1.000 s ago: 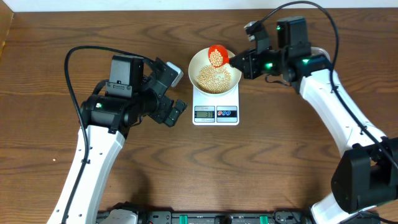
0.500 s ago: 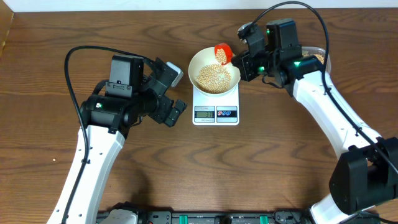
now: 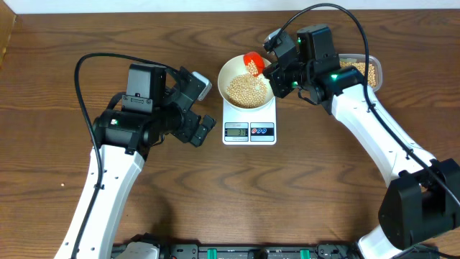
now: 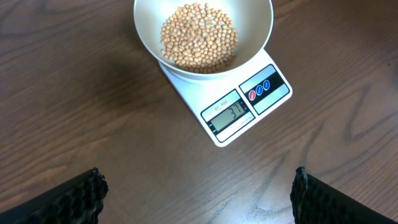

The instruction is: Scoop item into bowl and weigh 50g on scale

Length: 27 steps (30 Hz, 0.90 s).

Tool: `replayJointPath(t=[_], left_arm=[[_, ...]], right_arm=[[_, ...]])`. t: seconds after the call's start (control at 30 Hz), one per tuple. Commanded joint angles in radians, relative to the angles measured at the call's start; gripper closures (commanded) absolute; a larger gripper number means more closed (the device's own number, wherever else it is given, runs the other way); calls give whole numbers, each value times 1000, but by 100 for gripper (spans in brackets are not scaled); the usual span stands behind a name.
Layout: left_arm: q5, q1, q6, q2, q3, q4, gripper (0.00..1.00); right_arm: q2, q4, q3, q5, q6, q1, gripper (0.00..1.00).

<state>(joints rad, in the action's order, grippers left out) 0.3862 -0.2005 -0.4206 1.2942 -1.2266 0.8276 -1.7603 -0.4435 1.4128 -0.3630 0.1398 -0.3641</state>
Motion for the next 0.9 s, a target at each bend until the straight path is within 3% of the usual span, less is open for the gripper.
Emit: replayJointPath(t=[0.0, 0.87], left_arm=[[-5, -2, -13, -1, -14, 2, 4], [-5, -2, -13, -1, -14, 2, 4]], right_arm=[[-7, 5, 28, 5, 22, -4, 99], [-7, 11, 28, -145, -95, 50, 99]])
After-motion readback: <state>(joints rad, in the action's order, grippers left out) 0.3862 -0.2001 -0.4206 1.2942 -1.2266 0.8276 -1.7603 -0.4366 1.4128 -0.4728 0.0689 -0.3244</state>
